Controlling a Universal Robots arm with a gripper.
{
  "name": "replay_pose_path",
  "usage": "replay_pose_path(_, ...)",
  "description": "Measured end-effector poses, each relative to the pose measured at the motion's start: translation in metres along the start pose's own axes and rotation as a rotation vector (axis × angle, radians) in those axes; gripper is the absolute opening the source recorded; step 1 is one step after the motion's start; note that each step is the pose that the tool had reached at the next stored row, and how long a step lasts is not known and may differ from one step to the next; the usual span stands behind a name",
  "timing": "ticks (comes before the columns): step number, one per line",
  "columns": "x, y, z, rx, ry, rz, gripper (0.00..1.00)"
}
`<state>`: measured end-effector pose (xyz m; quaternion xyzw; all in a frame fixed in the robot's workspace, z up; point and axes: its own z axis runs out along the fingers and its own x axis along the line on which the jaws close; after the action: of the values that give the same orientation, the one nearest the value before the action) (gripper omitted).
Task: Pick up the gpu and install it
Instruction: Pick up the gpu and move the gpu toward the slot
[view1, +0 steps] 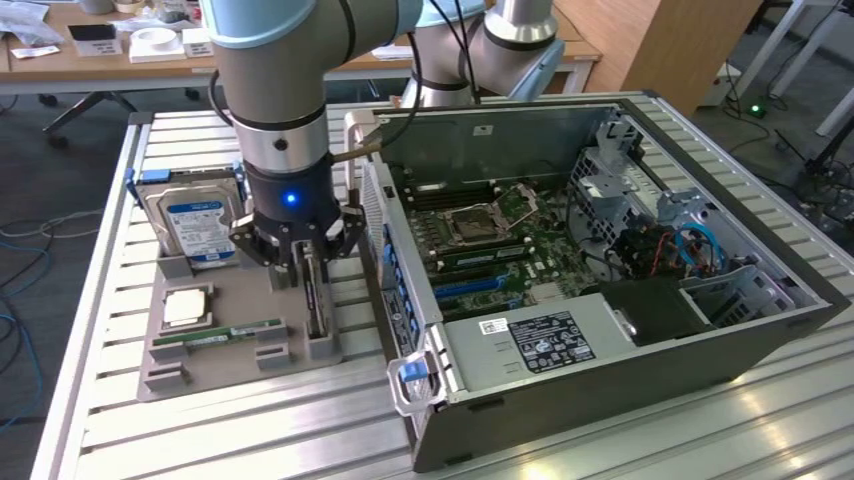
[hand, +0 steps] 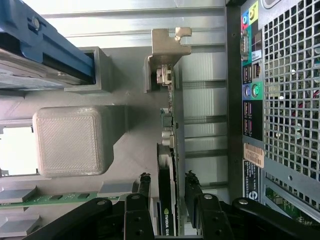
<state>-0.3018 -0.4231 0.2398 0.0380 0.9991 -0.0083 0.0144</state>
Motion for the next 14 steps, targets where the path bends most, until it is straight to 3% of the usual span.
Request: replay_pose_path(14,0.0004,0.0044,0.0015,0.0001,0.0001,0.0,0.42)
